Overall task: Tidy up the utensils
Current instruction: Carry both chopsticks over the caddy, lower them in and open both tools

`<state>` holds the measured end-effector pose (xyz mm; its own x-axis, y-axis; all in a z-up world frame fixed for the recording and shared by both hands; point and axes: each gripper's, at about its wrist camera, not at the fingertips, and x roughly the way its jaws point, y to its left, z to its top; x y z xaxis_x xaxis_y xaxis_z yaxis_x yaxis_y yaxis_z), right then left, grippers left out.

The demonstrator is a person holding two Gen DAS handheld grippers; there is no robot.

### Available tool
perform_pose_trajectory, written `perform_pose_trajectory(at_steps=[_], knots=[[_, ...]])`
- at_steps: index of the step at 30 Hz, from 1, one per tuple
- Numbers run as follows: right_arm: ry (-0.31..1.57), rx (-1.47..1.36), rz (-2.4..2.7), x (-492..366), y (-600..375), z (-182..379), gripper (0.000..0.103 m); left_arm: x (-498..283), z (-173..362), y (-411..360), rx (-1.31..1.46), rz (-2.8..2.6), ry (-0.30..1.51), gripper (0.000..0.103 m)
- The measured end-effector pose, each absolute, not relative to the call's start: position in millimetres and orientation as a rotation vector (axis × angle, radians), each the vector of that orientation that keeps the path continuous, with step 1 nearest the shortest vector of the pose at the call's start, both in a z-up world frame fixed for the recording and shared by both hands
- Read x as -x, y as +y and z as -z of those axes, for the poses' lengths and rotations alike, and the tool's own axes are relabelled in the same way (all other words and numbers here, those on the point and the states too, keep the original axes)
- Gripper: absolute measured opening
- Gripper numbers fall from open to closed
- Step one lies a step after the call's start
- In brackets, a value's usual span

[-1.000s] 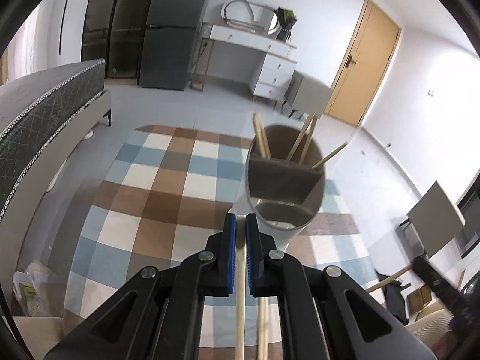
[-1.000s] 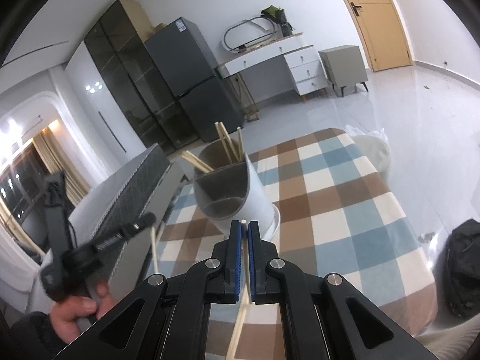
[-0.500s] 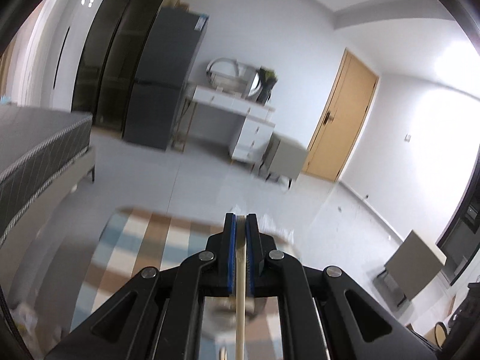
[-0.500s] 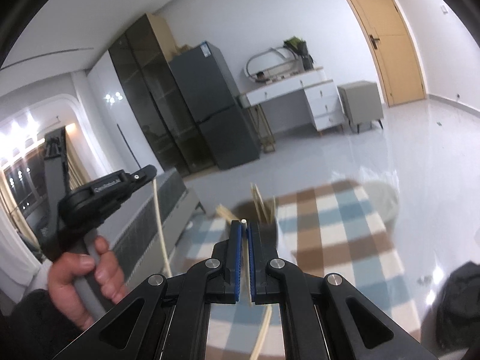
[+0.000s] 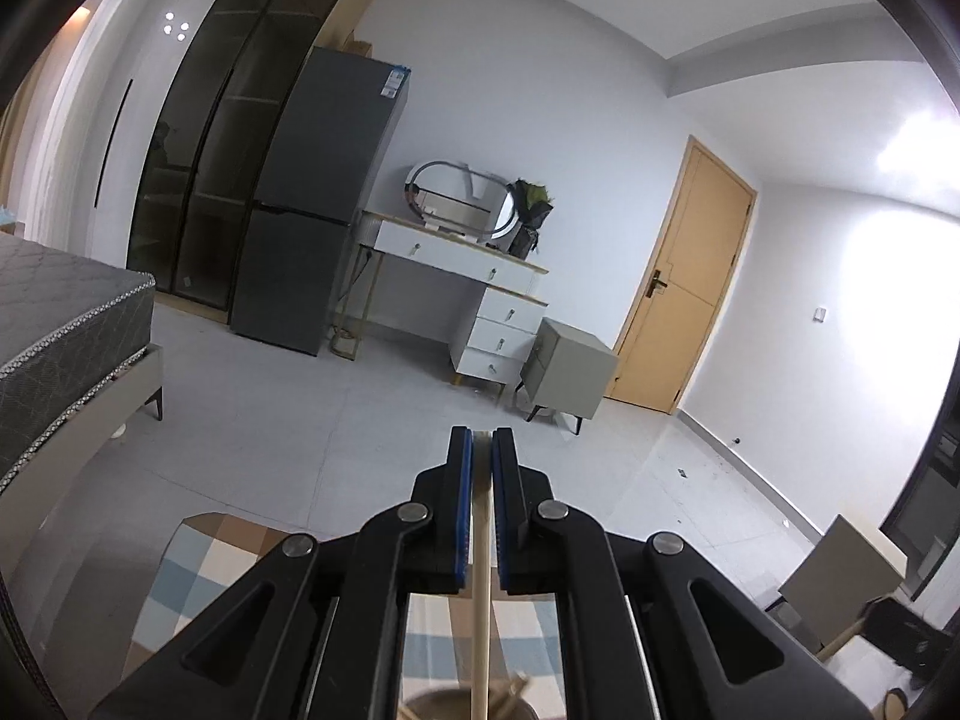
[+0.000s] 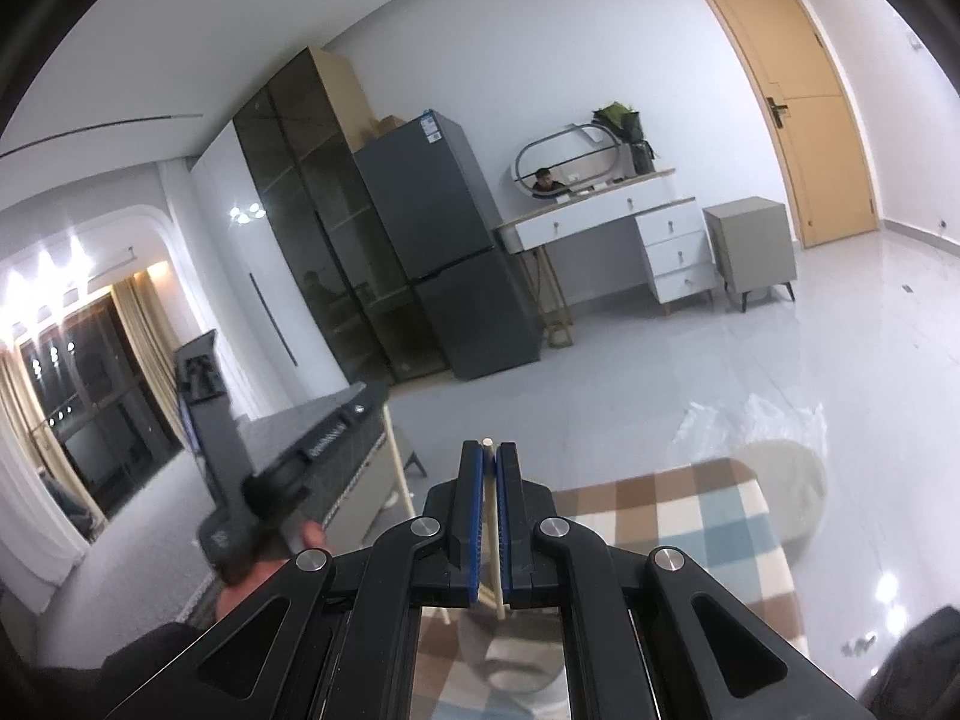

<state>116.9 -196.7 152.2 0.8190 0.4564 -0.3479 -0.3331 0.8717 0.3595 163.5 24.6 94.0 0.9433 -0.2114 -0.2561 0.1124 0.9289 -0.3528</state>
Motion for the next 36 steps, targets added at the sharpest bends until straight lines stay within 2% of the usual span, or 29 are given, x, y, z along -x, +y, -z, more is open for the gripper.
perform_pose_trajectory(at_steps=[7, 18, 26, 36], knots=[[0.485, -0.269, -0.419, -152, -193, -126, 0.004, -187, -63, 26, 0.371, 0.16, 0.298, 0.002], [0.554, -0.304, -0.409, -164, -196, -93, 0.004, -172, -52, 2, 0.282, 0.166, 0.266, 0.002], [0.569, -0.316, -0.418, -156, -194, -90, 0.004, -161, -65, 1, 0.254, 0.183, 0.252, 0.002], [0.601, -0.304, -0.414, -149, -188, -83, 0.004, -139, -72, 2, 0.206, 0.249, 0.32, 0.002]])
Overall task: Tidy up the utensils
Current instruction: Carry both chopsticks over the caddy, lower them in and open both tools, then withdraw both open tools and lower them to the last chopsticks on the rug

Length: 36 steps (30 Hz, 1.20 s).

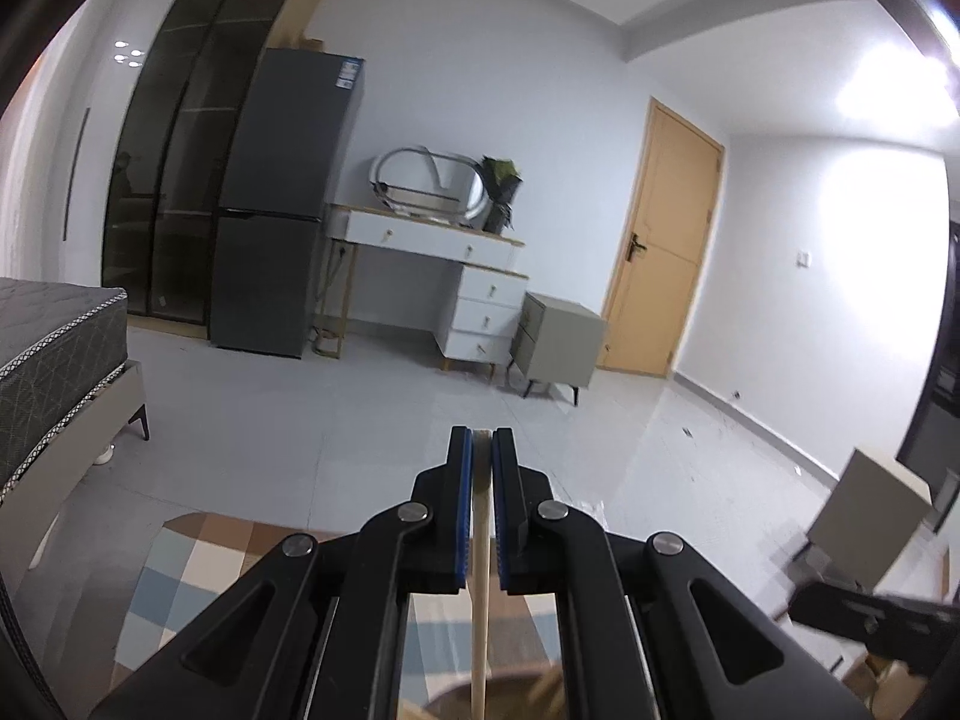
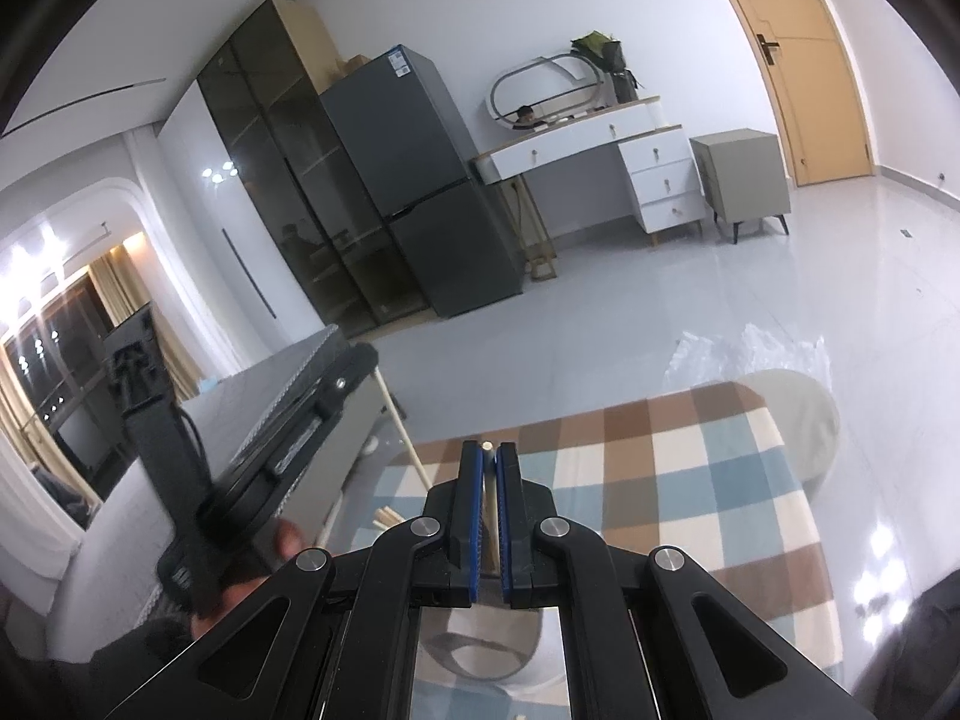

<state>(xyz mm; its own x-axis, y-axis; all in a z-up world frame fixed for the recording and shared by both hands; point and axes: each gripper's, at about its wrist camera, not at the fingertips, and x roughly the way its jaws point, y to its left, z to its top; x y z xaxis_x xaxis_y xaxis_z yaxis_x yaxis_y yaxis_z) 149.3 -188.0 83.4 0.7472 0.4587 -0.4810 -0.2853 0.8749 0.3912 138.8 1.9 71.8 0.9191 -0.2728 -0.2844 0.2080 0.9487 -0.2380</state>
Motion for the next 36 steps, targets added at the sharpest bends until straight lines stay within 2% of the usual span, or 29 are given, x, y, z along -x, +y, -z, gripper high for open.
perform_pose_trajectory(at_steps=[7, 10, 11, 12, 17, 20, 23, 26, 29, 31, 33, 36], knots=[[0.666, -0.303, -0.405, -146, -178, -71, 0.007, -123, -71, 6, 0.202, 0.32, 0.433, 0.002], [0.693, -0.369, -0.401, -141, -181, -65, 0.02, -124, -71, 5, 0.209, 0.396, 0.524, 0.004], [0.703, -0.39, -0.392, -138, -184, -62, 0.029, -124, -71, 3, 0.194, 0.406, 0.558, 0.011], [0.704, -0.413, -0.388, -133, -187, -59, 0.032, -122, -72, 0, 0.174, 0.403, 0.582, 0.022], [0.717, -0.423, -0.351, -107, -197, -54, 0.037, -99, -79, 10, 0.21, 0.365, 0.595, 0.056], [0.725, -0.423, -0.34, -89, -204, -52, 0.038, -83, -83, 15, 0.212, 0.319, 0.594, 0.06], [0.727, -0.415, -0.33, -71, -207, -49, 0.049, -64, -85, 16, 0.184, 0.267, 0.589, 0.065], [0.735, -0.411, -0.329, -56, -206, -44, 0.053, -46, -85, 19, 0.173, 0.22, 0.572, 0.069], [0.733, -0.392, -0.333, -41, -203, -39, 0.057, -32, -83, 19, 0.172, 0.181, 0.557, 0.079], [0.725, -0.363, -0.328, -31, -199, -38, 0.066, -25, -79, 20, 0.163, 0.148, 0.556, 0.083], [0.707, -0.317, -0.308, -20, -194, -37, 0.082, -19, -75, 18, 0.149, 0.124, 0.561, 0.084], [0.69, -0.281, -0.309, -12, -187, -36, 0.089, -13, -66, 14, 0.124, 0.106, 0.569, 0.085]])
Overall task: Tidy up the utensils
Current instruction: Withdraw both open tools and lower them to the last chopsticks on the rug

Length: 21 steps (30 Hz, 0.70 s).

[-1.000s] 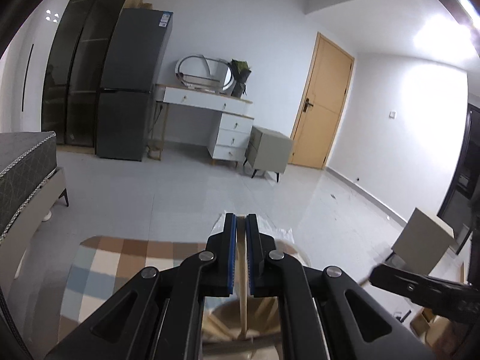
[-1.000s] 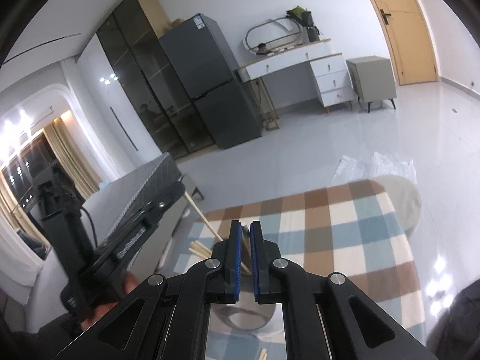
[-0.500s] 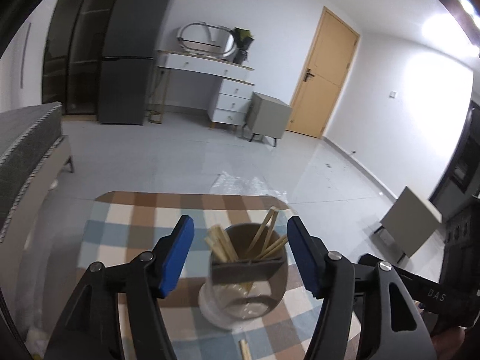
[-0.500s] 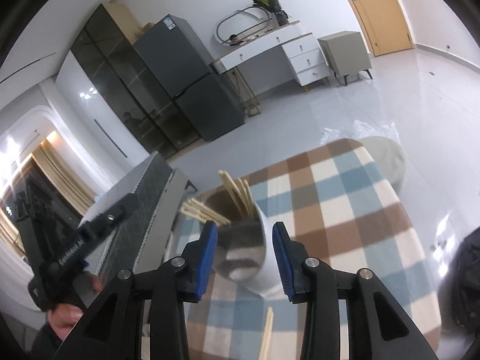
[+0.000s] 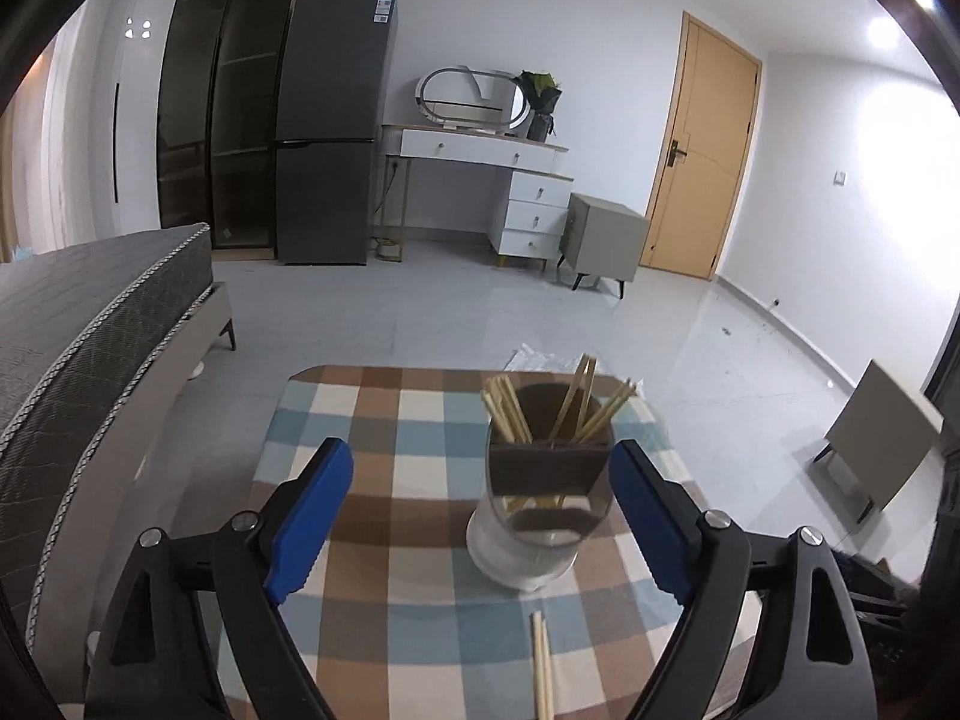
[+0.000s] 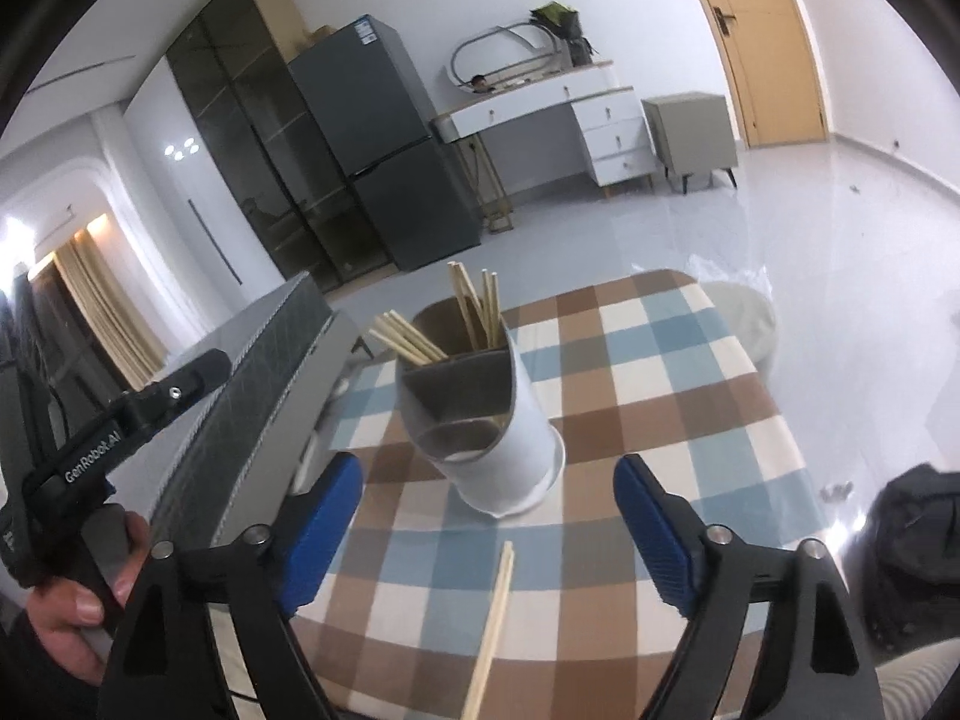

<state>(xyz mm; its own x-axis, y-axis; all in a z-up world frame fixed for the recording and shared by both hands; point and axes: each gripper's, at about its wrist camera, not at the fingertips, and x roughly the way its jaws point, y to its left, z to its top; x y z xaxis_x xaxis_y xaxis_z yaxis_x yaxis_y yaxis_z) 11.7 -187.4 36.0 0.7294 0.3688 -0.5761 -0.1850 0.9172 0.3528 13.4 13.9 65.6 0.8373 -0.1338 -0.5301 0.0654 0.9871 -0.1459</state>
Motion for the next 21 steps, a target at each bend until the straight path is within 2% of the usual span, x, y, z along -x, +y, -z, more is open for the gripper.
perform_pose_trajectory(at_steps=[5, 8, 15, 21], knots=[[0.672, -0.259, -0.294, -3, -185, -25, 0.102, -10, -49, 18, 0.138, 0.027, 0.588, 0.094], [0.71, -0.245, -0.315, -5, -181, -13, 0.103, -7, -35, 25, 0.172, -0.002, 0.597, 0.098], [0.824, -0.175, -0.297, -10, -167, 27, 0.103, -9, -1, 31, 0.183, -0.01, 0.65, 0.098], [0.965, -0.123, -0.236, -26, -162, 61, 0.102, -23, 29, 41, 0.218, -0.044, 0.776, 0.098]])
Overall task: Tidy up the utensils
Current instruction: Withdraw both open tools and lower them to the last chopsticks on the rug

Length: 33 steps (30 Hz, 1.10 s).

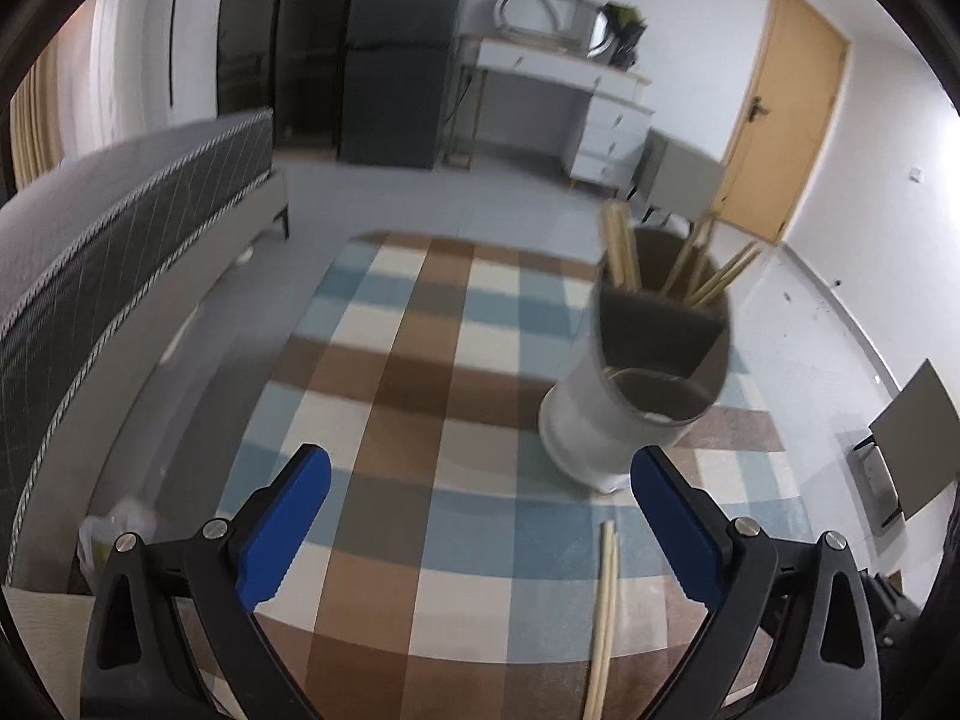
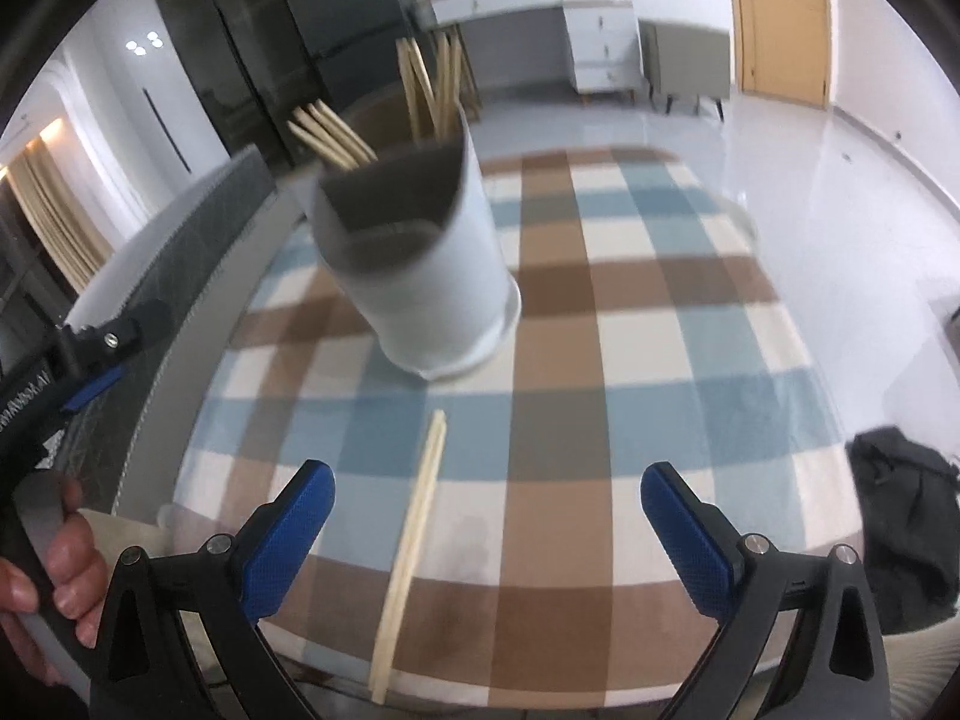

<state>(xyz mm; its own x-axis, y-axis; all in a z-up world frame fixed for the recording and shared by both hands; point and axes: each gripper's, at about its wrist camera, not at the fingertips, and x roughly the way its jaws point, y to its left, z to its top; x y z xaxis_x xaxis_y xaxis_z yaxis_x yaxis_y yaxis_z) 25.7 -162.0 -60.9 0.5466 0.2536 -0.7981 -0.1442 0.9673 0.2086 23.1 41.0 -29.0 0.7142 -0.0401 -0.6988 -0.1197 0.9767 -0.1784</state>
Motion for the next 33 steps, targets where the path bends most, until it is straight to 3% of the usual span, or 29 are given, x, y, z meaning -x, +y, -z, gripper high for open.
perform_pose_trajectory(at_steps=[4, 6, 14, 18, 23, 33], knots=[[1.033, -0.105, -0.218, -37, -158, 77, 0.096, -29, 39, 49, 0.239, -0.087, 0.827, 0.098], [1.07, -0.075, -0.217, -44, -151, 84, 0.08, -32, 44, 53, 0.253, -0.106, 0.861, 0.098], [1.191, 0.036, -0.237, -71, -118, 118, 0.053, -41, 55, 73, 0.301, -0.18, 0.954, 0.098], [1.217, 0.085, -0.241, -77, -105, 127, 0.049, -42, 57, 82, 0.316, -0.208, 0.976, 0.098], [1.239, 0.133, -0.237, -77, -96, 134, 0.037, -45, 59, 90, 0.354, -0.209, 1.004, 0.098], [1.263, 0.197, -0.2, -86, -83, 132, 0.033, -47, 57, 97, 0.385, -0.217, 1.028, 0.098]])
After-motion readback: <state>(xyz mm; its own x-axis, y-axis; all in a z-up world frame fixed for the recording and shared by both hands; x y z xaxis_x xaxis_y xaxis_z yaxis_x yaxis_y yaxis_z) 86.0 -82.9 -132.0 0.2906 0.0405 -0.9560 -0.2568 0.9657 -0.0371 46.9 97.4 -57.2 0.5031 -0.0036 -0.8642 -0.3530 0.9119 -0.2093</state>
